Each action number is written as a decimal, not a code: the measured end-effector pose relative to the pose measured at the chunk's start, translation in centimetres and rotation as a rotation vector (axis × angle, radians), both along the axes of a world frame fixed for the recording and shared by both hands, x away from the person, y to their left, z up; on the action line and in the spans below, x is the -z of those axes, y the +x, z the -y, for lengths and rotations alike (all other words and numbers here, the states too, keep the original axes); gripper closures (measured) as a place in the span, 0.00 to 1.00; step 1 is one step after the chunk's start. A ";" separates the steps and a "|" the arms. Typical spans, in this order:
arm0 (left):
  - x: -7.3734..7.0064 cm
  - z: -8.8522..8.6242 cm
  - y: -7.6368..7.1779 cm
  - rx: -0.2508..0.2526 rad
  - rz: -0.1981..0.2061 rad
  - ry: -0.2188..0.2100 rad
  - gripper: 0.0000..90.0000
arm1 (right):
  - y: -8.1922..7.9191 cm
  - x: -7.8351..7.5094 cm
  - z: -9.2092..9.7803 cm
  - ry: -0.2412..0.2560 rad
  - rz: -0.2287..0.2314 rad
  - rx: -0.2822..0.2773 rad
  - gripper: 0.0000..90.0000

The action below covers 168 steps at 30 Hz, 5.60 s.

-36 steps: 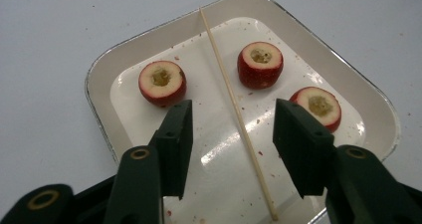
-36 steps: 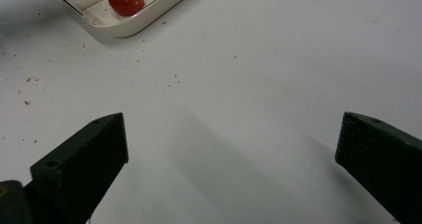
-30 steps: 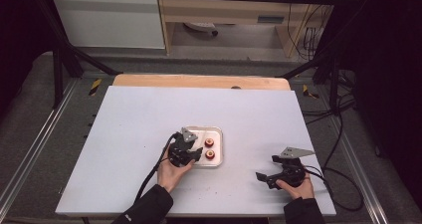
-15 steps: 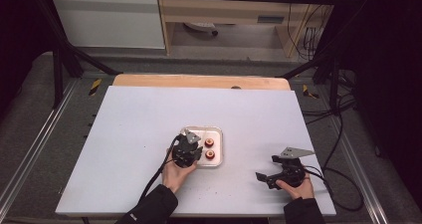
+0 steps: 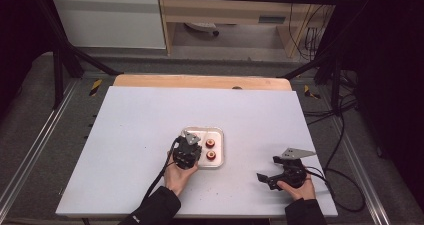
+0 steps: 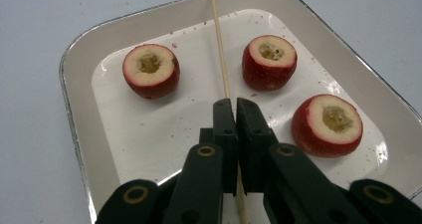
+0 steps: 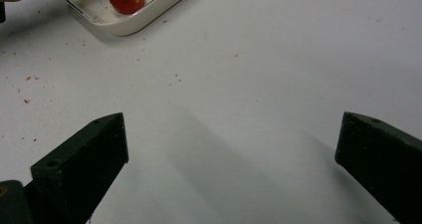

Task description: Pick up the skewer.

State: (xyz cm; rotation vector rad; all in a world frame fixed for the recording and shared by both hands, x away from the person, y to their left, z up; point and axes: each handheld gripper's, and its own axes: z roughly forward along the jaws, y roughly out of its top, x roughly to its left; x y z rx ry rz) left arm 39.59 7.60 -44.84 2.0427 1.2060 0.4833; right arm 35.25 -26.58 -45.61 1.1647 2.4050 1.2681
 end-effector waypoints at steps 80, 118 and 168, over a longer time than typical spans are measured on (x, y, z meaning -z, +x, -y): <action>-5.3 4.3 -3.9 0.625 -0.024 0.190 0.98 | -1.6 -3.9 -8.8 -0.571 0.444 -0.405 0.34; -4.8 7.5 -4.2 0.716 -0.075 0.234 0.98 | -2.3 -2.3 -9.5 -0.903 0.688 -0.749 0.99; -4.1 4.5 -3.3 0.626 -0.223 0.368 0.98 | -1.3 -4.4 -9.3 -0.771 0.570 -0.504 0.56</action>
